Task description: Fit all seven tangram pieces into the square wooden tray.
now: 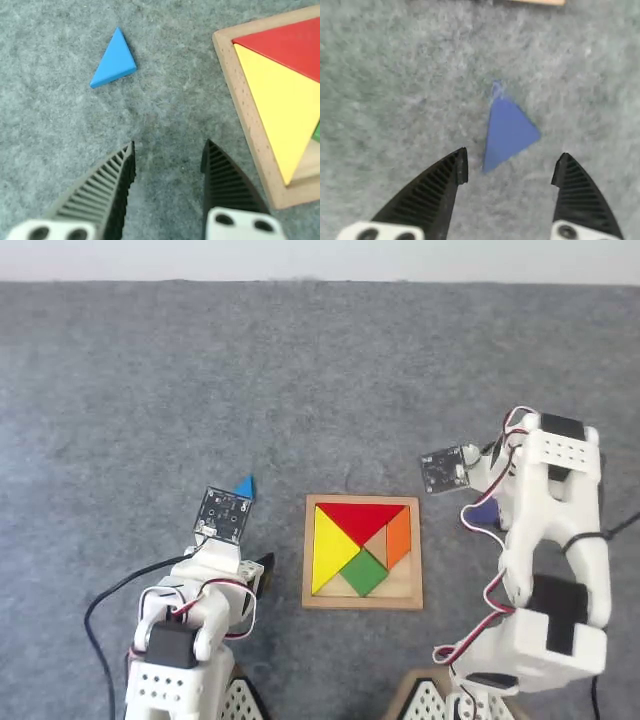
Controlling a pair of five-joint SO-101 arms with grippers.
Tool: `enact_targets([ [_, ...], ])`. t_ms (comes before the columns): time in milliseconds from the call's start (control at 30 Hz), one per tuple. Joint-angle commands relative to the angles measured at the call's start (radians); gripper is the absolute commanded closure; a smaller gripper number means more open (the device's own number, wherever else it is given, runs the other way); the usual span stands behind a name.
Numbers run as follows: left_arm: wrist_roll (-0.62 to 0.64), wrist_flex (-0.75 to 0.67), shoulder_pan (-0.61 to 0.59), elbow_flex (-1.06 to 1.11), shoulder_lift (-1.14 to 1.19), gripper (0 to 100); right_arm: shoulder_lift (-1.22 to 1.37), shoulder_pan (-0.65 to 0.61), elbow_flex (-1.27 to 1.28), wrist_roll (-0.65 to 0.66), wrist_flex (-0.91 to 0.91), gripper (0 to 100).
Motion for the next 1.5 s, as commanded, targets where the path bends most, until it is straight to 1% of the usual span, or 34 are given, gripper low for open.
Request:
enact_targets([
  [0, -0.002, -0.005, 0.005, -0.007, -0.008, 79, -0.004, -0.002, 0.089, 0.046, -0.165, 71.7],
  [133, -0.002, -0.005, 0.005, -0.007, -0.008, 79, -0.002, -0.01, 0.184, 0.051, -0.332, 71.7],
  [333, -0.002, -0.005, 0.005, -0.007, -0.008, 79, 0.104, -0.004, 0.213, 0.051, -0.476, 71.7],
  [400, -0.002, -0.005, 0.005, -0.007, -0.008, 79, 0.137, -0.002, 0.213, 0.049, -0.496, 71.7],
  [467, -0.002, -0.005, 0.006, -0.007, -0.008, 79, 0.145, 0.005, 0.198, 0.048, -0.493, 71.8],
  [567, -0.002, -0.005, 0.005, -0.007, -0.008, 79, 0.148, 0.007, 0.172, 0.046, -0.438, 72.0],
  [767, -0.002, -0.005, 0.005, -0.007, -0.008, 79, 0.142, 0.005, 0.16, 0.046, -0.332, 85.0],
  [867, -0.002, -0.005, 0.005, -0.007, -0.008, 79, 0.142, 0.008, 0.16, 0.037, -0.288, 86.1],
  [900, -0.002, -0.005, 0.005, -0.007, -0.008, 79, 0.14, 0.008, 0.16, 0.014, -0.275, 86.1],
  [967, -0.002, -0.005, 0.005, -0.007, -0.008, 79, 0.139, 0.004, 0.152, -0.054, -0.263, 86.1],
  [1033, -0.002, -0.005, 0.005, -0.007, -0.008, 79, 0.139, -0.012, 0.117, -0.155, -0.231, 86.4],
  [1167, -0.002, -0.005, 0.005, -0.007, -0.008, 79, 0.14, -0.059, -0.002, -0.427, -0.065, 86.4],
  [1300, -0.002, -0.005, 0.005, -0.007, -0.008, 79, 0.142, -0.131, -0.14, -0.813, 0.108, 86.5],
  [1467, -0.002, -0.005, 0.005, -0.007, -0.008, 79, 0.14, -0.18, -0.273, -1.244, 0.183, 86.5],
])
